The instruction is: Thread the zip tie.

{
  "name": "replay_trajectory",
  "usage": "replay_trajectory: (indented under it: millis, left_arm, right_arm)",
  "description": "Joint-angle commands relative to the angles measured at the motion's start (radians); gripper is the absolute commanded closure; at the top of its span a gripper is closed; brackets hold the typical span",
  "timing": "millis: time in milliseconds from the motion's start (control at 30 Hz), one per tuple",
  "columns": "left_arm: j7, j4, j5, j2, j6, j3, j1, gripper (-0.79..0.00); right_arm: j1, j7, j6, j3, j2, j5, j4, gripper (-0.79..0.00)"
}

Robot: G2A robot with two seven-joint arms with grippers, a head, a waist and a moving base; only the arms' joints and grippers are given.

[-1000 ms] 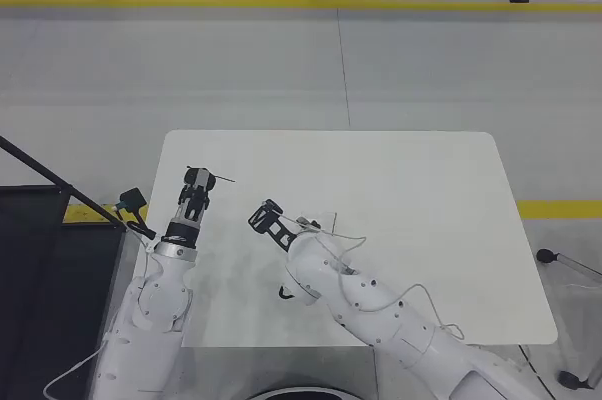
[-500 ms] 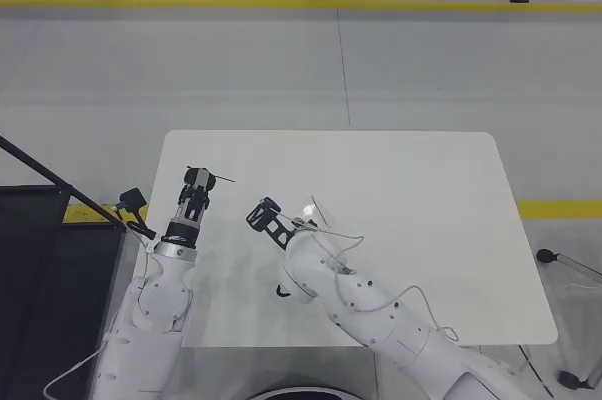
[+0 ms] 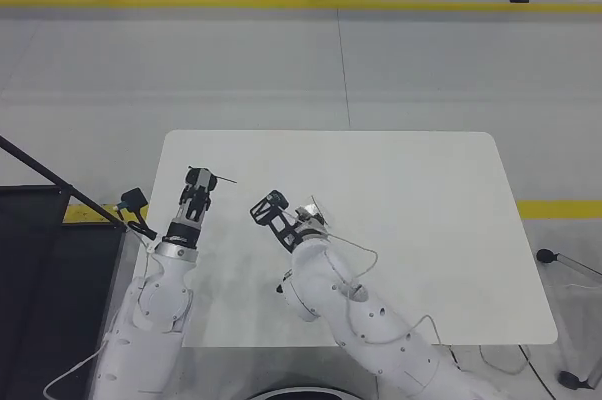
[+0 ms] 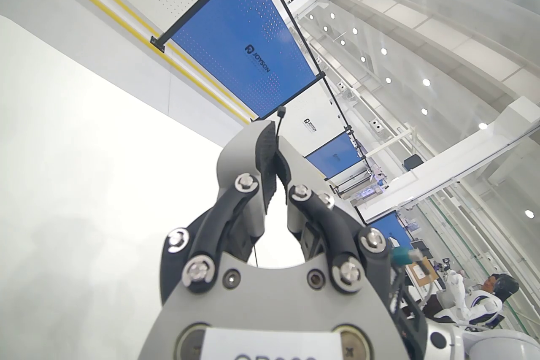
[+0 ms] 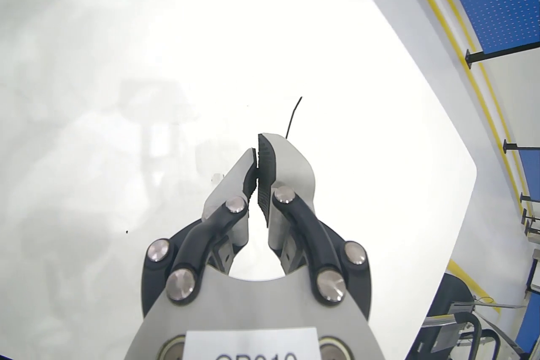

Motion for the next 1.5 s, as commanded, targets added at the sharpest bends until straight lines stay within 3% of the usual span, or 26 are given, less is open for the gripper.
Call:
replay_trajectory:
  millis: [0,200,500,967,1167,1467]
  left_arm:
    - [-0.026,-0.003,0.017,0.002,-0.016,0.003,-0.001,0.000]
    - [-0.147,0.003,0.010,0.011,-0.078,0.005,-0.026,0.000]
    - [-0.351,0.040,0.005,0.023,-0.157,0.045,-0.107,0.000]
    - [-0.372,0.047,0.026,0.026,-0.142,0.059,-0.118,0.000]
    - [-0.492,0.083,-0.006,0.034,-0.168,0.071,-0.154,0.000]
    - [-0.747,0.180,-0.029,0.054,-0.296,0.121,-0.252,0.000]
  right_arm:
    - [-0.049,-0.028,-0.002,0.029,0.011,-0.041,-0.074,0.000]
    - [-0.218,-0.143,-0.059,0.152,0.049,-0.092,-0.299,0.000]
    - [-0.479,-0.379,-0.236,0.362,0.100,-0.021,-0.560,0.000]
    - [-0.480,-0.394,-0.243,0.361,0.100,-0.015,-0.556,0.000]
    - [-0.478,-0.568,-0.330,0.403,0.109,0.016,-0.543,0.000]
    - [-0.530,-0.959,-0.566,0.519,0.145,0.003,-0.543,0.000]
